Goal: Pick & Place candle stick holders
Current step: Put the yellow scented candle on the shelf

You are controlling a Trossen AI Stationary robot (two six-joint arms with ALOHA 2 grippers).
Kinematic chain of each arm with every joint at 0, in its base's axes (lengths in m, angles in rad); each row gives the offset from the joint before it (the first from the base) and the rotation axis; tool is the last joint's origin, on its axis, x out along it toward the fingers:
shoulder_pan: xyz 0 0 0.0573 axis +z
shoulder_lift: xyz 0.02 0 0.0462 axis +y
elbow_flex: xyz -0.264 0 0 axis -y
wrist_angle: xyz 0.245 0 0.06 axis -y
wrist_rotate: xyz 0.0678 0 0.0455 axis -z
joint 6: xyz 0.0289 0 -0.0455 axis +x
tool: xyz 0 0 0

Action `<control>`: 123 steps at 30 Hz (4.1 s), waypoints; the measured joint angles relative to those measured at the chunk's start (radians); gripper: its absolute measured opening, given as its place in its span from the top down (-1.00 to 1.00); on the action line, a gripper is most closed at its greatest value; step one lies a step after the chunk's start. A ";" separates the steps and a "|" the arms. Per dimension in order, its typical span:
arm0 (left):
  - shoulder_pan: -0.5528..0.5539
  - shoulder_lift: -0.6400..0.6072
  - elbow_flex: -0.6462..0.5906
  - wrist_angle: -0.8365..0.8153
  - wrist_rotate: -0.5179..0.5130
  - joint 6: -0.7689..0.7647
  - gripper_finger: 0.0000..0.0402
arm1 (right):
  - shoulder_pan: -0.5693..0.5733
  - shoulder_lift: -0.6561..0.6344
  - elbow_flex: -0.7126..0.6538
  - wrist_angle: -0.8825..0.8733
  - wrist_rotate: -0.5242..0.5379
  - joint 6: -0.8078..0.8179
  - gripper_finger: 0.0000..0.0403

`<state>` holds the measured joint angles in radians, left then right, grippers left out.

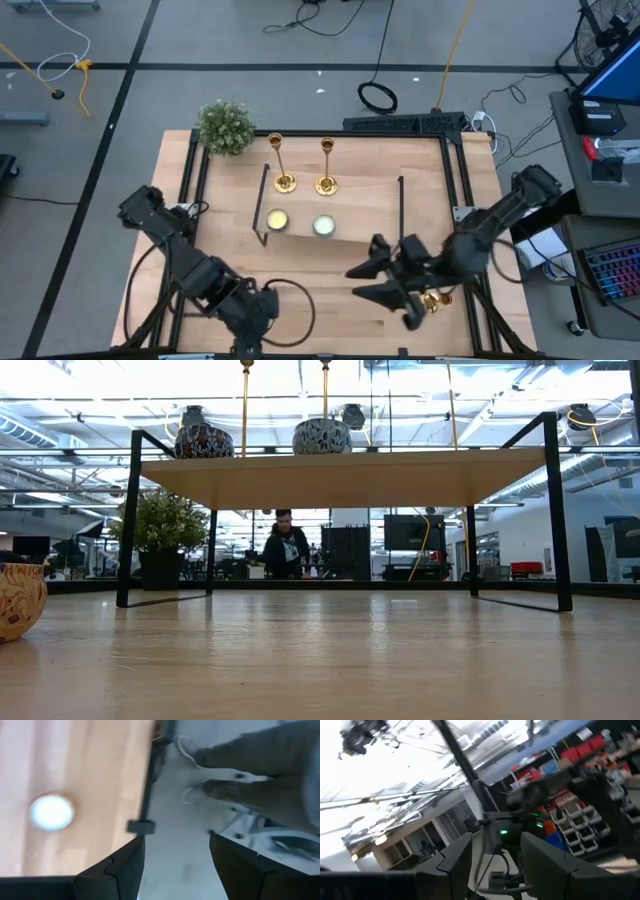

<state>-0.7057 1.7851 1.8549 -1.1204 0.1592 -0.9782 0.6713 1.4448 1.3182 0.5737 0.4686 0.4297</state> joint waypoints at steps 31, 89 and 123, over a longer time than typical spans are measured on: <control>-0.136 0.002 -0.001 -0.292 -0.531 -0.309 -0.14 | -0.057 0.044 0.000 0.005 0.002 -0.007 0.18; -0.015 0.001 -0.509 0.140 -0.115 -0.750 -0.57 | -0.063 0.044 0.000 -0.053 0.056 0.026 0.18; 0.083 -0.005 -0.480 0.195 -0.204 -0.846 -0.94 | -0.063 -0.033 0.000 -0.319 -0.079 0.081 0.18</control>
<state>-0.6225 1.7802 1.3746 -0.9252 -0.0445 -1.8240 0.6083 1.4118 1.3186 0.2551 0.3893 0.5111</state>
